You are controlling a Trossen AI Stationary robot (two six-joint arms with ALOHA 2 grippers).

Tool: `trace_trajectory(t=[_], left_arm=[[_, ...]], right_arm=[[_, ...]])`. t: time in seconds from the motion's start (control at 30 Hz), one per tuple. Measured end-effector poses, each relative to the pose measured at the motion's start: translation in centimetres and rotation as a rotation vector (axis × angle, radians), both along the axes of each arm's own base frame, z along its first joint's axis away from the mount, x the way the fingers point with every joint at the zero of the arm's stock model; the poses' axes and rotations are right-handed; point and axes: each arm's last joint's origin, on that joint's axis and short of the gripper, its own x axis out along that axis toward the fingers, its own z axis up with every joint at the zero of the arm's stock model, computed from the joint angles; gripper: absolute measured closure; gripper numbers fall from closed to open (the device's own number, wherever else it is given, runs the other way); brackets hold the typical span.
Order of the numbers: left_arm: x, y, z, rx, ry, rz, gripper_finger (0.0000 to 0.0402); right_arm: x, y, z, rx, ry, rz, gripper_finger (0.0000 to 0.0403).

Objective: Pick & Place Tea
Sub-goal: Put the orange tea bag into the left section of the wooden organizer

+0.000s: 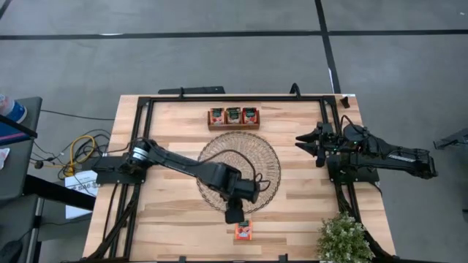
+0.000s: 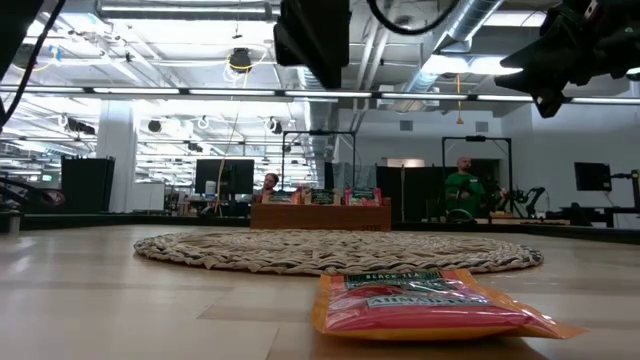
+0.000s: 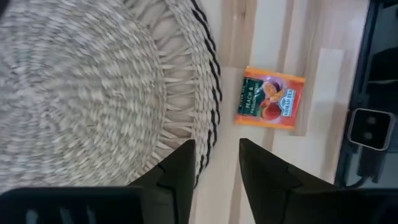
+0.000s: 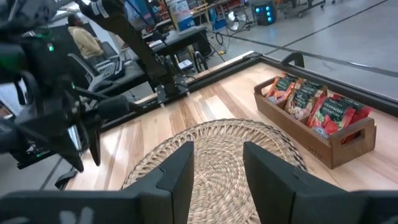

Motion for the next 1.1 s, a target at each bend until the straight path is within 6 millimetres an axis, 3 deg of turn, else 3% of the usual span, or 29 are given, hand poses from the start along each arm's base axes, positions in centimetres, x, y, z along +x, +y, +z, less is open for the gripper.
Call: trace_trajectory(t=[0.2,0.33,0.53,0.73,0.9,1.1], left_arm=[[0.4,-1.4,-2.0,0.015,0.035,-0.032,0.0236],[0.4,-2.1,-2.2,0.030,0.014,-0.074,0.0192],[2.0,-3.2,-2.5,-0.035,-0.118,-0.052,0.0141],[3.5,-4.4,-5.0,-0.107,-0.140,-0.008,0.0128],[3.5,-5.2,-7.3,-0.118,-0.063,0.028,0.0128],[3.4,-5.1,-8.0,-0.060,-0.047,0.049,0.0129]], right_arm=[[0.0,0.0,0.0,-0.006,0.001,0.001,0.0273],[0.0,0.0,0.0,-0.007,0.000,0.001,0.0273],[0.0,0.0,0.0,-0.008,0.003,0.001,0.0273],[0.0,0.0,-0.1,-0.021,0.013,0.005,0.0273],[0.0,0.0,-0.2,-0.022,0.020,0.005,0.0273],[0.0,0.0,-0.2,-0.022,0.024,0.005,0.0273]])
